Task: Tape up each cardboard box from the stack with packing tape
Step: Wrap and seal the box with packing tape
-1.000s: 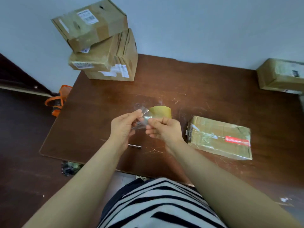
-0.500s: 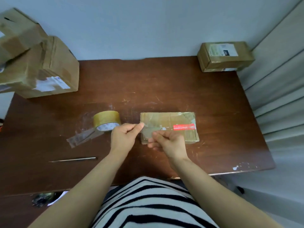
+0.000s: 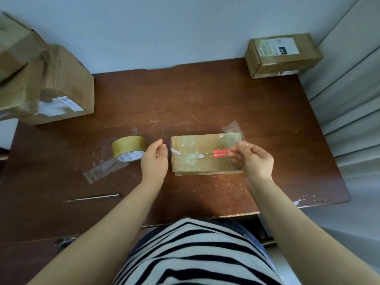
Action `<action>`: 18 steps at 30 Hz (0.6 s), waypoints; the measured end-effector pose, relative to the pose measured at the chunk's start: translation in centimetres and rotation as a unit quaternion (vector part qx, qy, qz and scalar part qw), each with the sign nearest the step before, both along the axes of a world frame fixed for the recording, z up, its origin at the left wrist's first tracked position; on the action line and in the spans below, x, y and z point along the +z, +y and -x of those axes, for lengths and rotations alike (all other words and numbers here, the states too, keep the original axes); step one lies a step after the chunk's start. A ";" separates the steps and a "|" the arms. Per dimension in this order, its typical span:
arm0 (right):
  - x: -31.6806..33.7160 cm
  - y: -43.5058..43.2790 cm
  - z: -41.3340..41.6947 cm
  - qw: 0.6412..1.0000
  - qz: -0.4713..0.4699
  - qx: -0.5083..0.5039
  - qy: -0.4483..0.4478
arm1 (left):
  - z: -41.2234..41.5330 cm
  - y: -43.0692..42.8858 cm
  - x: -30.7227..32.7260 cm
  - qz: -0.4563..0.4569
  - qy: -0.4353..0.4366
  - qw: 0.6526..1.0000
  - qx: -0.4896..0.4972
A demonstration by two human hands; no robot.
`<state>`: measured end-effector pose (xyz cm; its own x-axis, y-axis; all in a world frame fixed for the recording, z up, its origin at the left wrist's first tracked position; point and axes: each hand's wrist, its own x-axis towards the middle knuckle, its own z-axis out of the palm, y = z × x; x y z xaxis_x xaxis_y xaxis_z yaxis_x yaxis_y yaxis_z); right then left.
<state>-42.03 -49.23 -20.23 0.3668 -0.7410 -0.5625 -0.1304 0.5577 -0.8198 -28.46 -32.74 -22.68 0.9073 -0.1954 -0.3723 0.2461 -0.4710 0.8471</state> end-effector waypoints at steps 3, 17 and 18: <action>-0.4 -0.1 -0.3 1.000 0.001 0.001 0.003 | 0.6 -0.3 -0.3 -0.038 0.060 0.994 -0.086; -0.8 -1.1 -1.2 0.999 0.028 0.010 0.026 | 1.6 0.3 -1.0 -0.024 0.082 0.986 -0.146; -0.7 -1.0 -1.2 0.999 0.029 0.010 0.025 | 1.8 0.2 -1.1 -0.031 0.082 0.984 -0.154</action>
